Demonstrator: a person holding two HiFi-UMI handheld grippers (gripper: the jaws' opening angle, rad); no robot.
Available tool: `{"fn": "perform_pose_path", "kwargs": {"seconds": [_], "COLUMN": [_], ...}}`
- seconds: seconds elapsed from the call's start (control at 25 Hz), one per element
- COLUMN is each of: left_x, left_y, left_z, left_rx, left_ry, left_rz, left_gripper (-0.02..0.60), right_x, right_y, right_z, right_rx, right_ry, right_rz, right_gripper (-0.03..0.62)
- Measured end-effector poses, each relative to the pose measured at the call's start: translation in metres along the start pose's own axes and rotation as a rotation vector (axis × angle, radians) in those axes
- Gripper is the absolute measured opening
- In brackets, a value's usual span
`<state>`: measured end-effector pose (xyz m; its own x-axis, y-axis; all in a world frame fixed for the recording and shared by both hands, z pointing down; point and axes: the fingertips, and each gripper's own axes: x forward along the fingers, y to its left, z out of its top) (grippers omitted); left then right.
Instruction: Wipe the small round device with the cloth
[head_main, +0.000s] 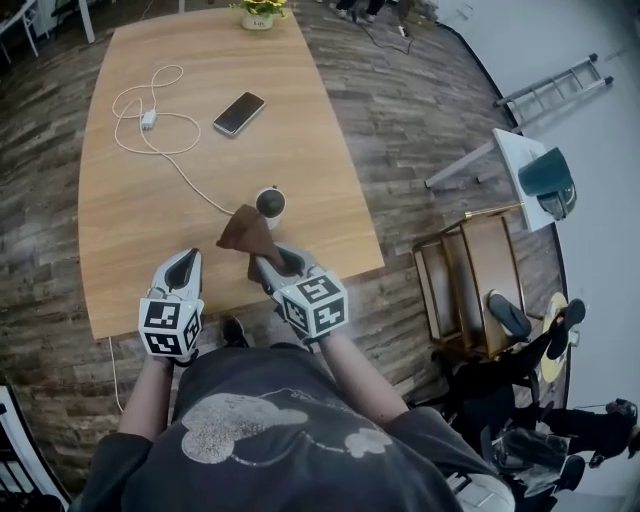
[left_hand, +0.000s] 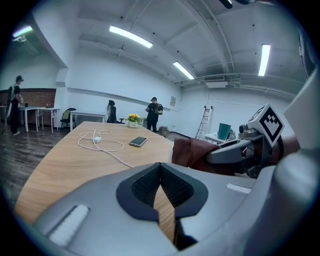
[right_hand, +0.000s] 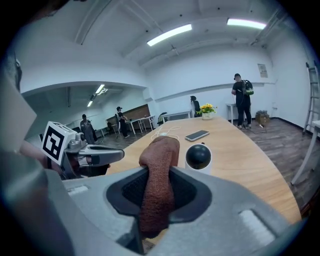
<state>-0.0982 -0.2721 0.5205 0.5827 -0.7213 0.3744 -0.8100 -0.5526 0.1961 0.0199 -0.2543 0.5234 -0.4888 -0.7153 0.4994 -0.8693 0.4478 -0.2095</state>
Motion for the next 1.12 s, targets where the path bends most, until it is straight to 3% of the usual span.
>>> {"fn": "perform_pose_path", "kwargs": {"seconds": [0.28,0.6,0.84,1.12], "left_x": [-0.011,-0.07,-0.137,-0.203], "left_y": [-0.043,-0.132,-0.18,-0.181], "left_z": [-0.006,-0.009,-0.034,-0.056], "left_rx": [0.027,0.052,0.06,0.066], "left_ry": [-0.015,-0.068,-0.081,-0.053], "left_rz": [-0.028,-0.049,0.004,0.08], "left_gripper": [0.018,0.018,0.018,0.018], "right_x": [-0.058,-0.148,-0.198,-0.212], "right_y": [-0.001,0.011,0.025,0.052], "right_z": [-0.01,-0.07,-0.114,-0.137], "right_rx": [0.015,0.057,0.067,0.092], "right_ry": [-0.078,-0.067,-0.06,-0.061], "right_rz": [-0.022,-0.03,0.003,0.033], "right_gripper": [0.08,0.08,0.08,0.08]}}
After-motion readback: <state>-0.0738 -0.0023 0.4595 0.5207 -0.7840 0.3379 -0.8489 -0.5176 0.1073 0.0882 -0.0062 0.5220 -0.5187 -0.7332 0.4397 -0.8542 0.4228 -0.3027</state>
